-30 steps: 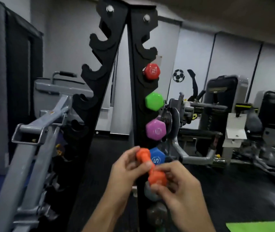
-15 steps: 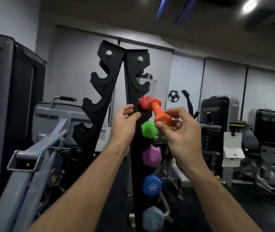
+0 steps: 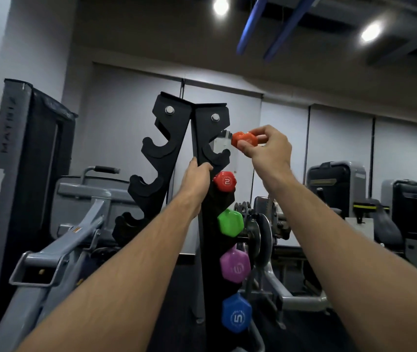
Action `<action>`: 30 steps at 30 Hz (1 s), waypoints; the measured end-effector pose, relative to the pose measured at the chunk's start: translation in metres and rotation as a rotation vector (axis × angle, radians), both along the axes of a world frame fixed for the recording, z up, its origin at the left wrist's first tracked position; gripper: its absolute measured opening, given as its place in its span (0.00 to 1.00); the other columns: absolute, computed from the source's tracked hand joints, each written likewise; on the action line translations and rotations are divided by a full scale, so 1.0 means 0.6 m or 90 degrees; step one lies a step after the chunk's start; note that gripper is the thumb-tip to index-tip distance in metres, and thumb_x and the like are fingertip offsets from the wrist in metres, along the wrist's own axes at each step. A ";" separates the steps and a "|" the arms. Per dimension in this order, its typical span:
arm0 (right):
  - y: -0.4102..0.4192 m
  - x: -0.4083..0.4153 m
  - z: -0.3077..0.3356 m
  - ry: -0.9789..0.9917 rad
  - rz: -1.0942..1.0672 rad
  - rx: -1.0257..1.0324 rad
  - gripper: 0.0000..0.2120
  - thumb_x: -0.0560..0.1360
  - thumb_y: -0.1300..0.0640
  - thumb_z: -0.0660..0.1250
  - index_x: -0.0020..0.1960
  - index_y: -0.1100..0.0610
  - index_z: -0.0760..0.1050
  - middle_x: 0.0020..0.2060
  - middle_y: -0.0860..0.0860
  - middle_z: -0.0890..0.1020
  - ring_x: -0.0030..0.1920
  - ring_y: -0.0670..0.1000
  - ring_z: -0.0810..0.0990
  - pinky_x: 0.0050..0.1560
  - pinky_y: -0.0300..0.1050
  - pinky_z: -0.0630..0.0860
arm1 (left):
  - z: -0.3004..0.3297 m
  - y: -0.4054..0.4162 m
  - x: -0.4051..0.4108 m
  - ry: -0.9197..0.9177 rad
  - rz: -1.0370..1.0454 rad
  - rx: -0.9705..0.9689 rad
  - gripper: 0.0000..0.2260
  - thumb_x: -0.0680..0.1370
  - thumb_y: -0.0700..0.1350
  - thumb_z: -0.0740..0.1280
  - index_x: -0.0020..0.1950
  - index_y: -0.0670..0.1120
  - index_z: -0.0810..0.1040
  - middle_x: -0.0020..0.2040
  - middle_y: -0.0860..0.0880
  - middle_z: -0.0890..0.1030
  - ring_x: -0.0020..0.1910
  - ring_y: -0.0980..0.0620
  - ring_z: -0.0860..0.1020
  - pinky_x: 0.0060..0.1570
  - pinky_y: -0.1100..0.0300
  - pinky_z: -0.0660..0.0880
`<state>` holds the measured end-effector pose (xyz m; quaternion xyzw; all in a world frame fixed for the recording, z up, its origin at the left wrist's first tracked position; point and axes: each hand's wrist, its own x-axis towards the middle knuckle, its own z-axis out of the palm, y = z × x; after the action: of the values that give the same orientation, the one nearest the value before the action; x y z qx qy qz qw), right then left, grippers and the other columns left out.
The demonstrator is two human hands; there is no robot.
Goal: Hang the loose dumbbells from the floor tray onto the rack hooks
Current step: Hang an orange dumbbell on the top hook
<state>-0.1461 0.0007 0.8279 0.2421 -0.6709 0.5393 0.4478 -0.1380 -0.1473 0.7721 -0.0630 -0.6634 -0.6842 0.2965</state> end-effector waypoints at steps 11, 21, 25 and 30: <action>-0.045 -0.085 0.030 -0.050 0.007 0.046 0.15 0.71 0.57 0.81 0.55 0.56 0.82 0.50 0.53 0.85 0.52 0.53 0.84 0.57 0.49 0.83 | 0.021 -0.003 -0.006 0.004 0.000 0.007 0.21 0.76 0.44 0.60 0.70 0.49 0.73 0.64 0.42 0.81 0.60 0.42 0.80 0.45 0.56 0.72; -0.071 -0.090 0.023 -0.015 0.001 0.123 0.16 0.70 0.54 0.81 0.56 0.54 0.83 0.50 0.50 0.86 0.54 0.52 0.84 0.61 0.53 0.80 | 0.024 -0.007 -0.024 0.033 0.008 -0.007 0.19 0.77 0.38 0.60 0.68 0.48 0.73 0.51 0.45 0.80 0.44 0.49 0.78 0.36 0.58 0.72; -0.071 -0.095 0.020 -0.004 -0.022 0.132 0.15 0.70 0.49 0.80 0.54 0.48 0.82 0.50 0.48 0.85 0.54 0.52 0.83 0.63 0.58 0.78 | 0.020 -0.009 -0.020 0.034 -0.007 -0.008 0.20 0.77 0.37 0.59 0.69 0.48 0.73 0.53 0.45 0.82 0.43 0.51 0.78 0.36 0.59 0.72; -0.084 -0.102 0.031 -0.003 -0.039 0.142 0.17 0.72 0.50 0.79 0.57 0.54 0.81 0.51 0.50 0.85 0.54 0.53 0.82 0.60 0.51 0.80 | 0.018 -0.008 -0.014 0.035 -0.017 -0.002 0.20 0.77 0.37 0.60 0.68 0.49 0.74 0.54 0.45 0.83 0.45 0.49 0.80 0.37 0.59 0.73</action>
<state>-0.2071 -0.0499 0.8466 0.2685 -0.7351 0.4478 0.4326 -0.1466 -0.1522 0.7830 -0.0910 -0.6555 -0.6848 0.3051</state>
